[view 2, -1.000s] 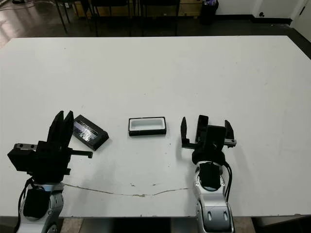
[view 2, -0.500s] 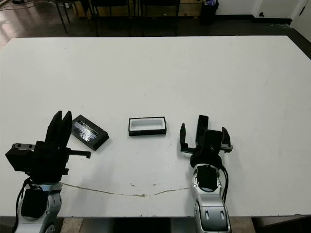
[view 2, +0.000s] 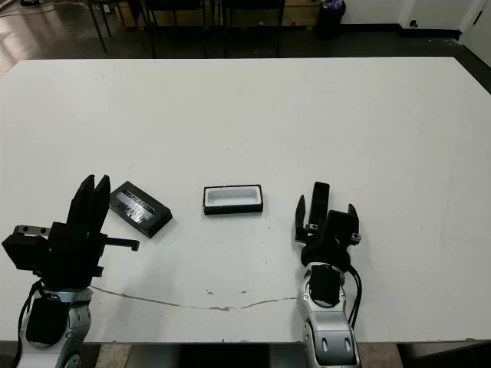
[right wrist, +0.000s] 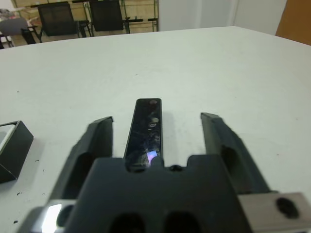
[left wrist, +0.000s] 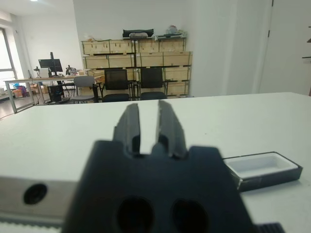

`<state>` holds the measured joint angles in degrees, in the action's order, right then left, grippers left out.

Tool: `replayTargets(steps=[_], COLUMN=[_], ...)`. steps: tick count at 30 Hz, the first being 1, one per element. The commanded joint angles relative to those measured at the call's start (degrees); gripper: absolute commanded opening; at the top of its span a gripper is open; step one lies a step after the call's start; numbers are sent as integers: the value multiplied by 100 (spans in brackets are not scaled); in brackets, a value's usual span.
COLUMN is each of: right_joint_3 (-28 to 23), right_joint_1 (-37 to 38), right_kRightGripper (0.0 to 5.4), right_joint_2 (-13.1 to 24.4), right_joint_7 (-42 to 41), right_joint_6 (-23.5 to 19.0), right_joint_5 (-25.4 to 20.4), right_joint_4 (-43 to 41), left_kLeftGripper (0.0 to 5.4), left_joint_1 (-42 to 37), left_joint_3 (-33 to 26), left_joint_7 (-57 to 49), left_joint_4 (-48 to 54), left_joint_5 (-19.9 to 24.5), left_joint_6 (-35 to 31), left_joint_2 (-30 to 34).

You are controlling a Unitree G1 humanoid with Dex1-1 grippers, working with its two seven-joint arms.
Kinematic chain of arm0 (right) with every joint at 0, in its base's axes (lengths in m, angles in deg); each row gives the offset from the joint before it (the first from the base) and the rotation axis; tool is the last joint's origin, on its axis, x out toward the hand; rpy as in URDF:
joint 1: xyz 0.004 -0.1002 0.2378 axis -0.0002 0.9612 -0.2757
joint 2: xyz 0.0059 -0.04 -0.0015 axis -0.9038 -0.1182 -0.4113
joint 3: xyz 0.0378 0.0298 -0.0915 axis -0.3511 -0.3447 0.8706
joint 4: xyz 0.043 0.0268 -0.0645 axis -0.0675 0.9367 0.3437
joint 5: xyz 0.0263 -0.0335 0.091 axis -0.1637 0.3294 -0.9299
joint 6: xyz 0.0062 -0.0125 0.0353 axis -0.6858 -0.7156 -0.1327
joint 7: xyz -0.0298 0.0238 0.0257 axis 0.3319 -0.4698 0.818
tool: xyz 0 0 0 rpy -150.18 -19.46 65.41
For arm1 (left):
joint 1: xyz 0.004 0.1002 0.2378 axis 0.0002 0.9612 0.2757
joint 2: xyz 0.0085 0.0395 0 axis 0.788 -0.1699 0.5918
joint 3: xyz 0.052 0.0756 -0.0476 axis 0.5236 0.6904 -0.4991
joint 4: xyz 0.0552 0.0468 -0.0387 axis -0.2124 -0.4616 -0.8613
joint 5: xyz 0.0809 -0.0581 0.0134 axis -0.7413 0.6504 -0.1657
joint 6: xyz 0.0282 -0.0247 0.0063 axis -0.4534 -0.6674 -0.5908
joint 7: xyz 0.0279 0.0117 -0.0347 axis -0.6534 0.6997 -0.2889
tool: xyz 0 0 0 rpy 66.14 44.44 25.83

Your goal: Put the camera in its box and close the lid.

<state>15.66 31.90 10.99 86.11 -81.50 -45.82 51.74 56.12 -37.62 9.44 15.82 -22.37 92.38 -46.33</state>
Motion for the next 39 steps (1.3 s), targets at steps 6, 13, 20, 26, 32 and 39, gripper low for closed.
replayTargets(steps=[6, 13, 20, 26, 32, 39], right_joint_3=[119, 191, 139, 48, -37, -527], right_joint_1=[231, 105, 9, 100, 320, 434], right_kRightGripper=[120, 15, 15, 15, 10, 2], right_joint_2=[-495, -277, -95, 10, 182, 349], right_joint_7=[260, 238, 16, -366, -840, -1550], right_joint_6=[-187, -950, -1352, -1498, -1943, -2287], right_joint_5=[-194, -121, -156, -323, -530, -1460], right_joint_4=[93, -216, -403, -702, -1508, -2303], left_kLeftGripper=[0, 0, 0, 0, 0, 0], left_joint_1=[124, 107, 137, 178, 154, 131], left_joint_3=[46, 79, 125, 155, 186, 236], left_joint_7=[-16, -66, -78, -98, -107, -111], left_joint_4=[-23, -58, -67, 13, -8, -14], left_joint_5=[-69, -149, -119, -135, -101, -108], left_joint_6=[-50, 25, 23, -63, -77, -83], left_joint_2=[28, 5, -4, -10, -25, -23])
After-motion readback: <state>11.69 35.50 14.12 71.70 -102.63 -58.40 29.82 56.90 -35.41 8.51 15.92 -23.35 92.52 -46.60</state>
